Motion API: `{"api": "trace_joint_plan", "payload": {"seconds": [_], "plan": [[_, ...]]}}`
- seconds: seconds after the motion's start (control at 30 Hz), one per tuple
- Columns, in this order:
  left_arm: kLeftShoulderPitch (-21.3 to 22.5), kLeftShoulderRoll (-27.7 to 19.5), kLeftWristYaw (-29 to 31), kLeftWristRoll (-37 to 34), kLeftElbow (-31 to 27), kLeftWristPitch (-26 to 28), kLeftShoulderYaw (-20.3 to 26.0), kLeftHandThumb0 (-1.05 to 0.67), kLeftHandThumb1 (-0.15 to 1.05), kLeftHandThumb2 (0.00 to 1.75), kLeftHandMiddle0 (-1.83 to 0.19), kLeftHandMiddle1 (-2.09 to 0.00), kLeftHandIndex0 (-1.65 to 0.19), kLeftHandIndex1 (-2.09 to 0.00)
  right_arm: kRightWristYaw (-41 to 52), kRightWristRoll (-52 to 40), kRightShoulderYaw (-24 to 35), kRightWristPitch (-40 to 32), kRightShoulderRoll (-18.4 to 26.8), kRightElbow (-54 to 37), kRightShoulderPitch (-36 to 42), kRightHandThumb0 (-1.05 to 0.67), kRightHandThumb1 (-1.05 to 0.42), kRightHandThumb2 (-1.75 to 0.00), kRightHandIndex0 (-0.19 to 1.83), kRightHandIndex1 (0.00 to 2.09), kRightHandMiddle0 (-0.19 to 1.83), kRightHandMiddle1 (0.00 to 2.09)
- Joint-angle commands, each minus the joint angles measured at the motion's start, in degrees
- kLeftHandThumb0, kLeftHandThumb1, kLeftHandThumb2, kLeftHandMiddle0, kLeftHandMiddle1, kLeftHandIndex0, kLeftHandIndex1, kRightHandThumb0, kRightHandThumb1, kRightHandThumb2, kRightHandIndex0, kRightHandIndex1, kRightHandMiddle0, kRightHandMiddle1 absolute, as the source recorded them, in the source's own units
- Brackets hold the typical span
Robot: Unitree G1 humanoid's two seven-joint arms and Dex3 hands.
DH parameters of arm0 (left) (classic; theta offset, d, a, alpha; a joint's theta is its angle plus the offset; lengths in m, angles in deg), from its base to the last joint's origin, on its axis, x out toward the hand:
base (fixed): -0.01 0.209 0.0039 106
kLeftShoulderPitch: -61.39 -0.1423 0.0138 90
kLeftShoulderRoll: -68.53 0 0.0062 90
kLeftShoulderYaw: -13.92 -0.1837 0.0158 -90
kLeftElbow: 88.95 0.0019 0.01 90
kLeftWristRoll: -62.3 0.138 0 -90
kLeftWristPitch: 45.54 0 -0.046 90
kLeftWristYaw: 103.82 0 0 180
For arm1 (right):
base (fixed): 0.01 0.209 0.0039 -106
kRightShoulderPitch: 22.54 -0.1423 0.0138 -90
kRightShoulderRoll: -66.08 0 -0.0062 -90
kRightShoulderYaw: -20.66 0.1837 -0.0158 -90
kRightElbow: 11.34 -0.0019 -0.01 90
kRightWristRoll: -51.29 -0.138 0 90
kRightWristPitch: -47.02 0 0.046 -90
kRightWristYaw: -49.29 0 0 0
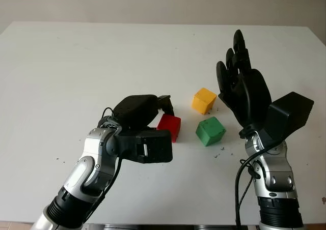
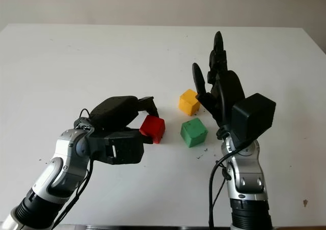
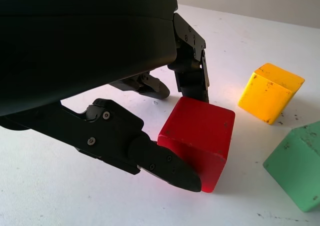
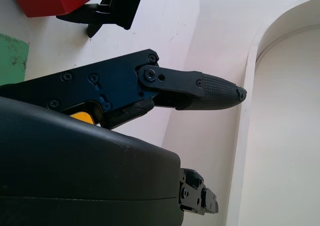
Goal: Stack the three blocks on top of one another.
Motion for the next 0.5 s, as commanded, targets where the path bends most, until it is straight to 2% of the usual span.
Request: {"api": "trace_joint_plan", "payload": {"seconds": [0.0, 0.27, 0.47], "plan": [[-1.4, 0.3, -0.7, 0.3, -0.2, 0.9, -0.2, -0.34, 1.05, 0.11, -0.50, -0.02, -0.52, -1.47, 0.0, -0.3, 0.2, 0.8, -0.1, -0.1, 0.2, -0.65, -1.05, -0.54, -0.19, 0.00, -0.19, 0.00], [-2.7, 0.0, -4.0, 0.8, 0.4, 2.1, 0.1, -0.33, 1.05, 0.10, -0.57, -0.06, -0.47, -1.51, 0.2, -0.2, 0.2, 0.8, 0.2, -0.3, 0.6, -0.66, -1.05, -0.52, -0.19, 0.00, -0.19, 0.00], [-2.9, -0.4, -5.6, 4.9, 0.4, 3.9, -0.8, -0.30, 1.05, 0.08, -0.48, -0.02, -0.43, -1.55, 0.6, -1.2, 0.4, 1.1, 0.0, -0.2, 0.7, -0.65, -1.05, -0.52, -0.19, 0.00, -0.19, 0.00]]}}
